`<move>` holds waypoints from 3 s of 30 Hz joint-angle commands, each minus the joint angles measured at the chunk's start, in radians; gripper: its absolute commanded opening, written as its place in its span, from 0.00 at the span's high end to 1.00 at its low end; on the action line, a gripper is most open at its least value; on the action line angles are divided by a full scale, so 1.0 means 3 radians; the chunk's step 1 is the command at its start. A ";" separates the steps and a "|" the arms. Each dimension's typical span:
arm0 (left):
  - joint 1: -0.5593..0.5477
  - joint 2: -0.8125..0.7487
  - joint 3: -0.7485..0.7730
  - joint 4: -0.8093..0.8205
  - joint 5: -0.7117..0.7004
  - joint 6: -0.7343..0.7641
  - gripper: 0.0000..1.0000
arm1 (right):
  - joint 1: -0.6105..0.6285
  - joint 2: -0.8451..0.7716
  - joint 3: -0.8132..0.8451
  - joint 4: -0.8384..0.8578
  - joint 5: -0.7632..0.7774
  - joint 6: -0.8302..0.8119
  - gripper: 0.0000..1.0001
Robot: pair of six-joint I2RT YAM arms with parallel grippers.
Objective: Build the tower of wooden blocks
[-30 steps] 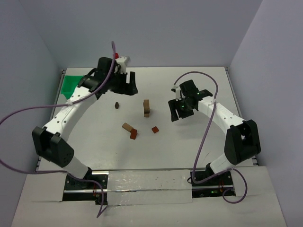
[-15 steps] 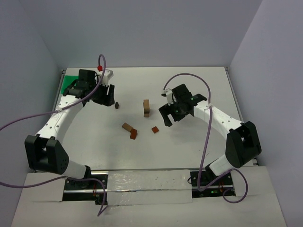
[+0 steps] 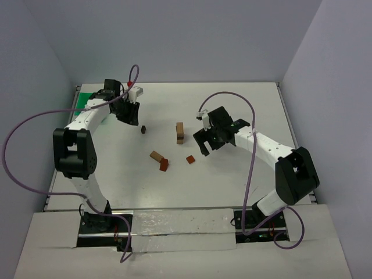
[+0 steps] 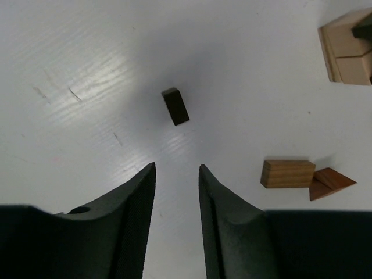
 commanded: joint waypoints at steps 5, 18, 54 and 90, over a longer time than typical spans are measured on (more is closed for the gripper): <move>0.0002 0.0433 0.0683 -0.0167 0.0052 0.0855 0.53 | 0.0013 0.0139 0.0071 -0.0025 0.0235 0.0096 0.01; -0.0298 0.0786 0.1364 -0.1691 -0.0558 0.3271 0.37 | -0.0073 0.0131 -0.0001 -0.0141 0.0238 0.0157 0.01; -0.0682 0.1545 0.1658 -0.1693 -0.0705 0.3530 0.54 | -0.0252 -0.0009 -0.0130 -0.0333 0.0371 0.0213 0.01; -0.0329 0.1274 0.1620 -0.1233 -0.0035 0.2851 0.27 | -0.0260 0.0034 -0.0029 -0.0452 0.0274 0.0155 0.00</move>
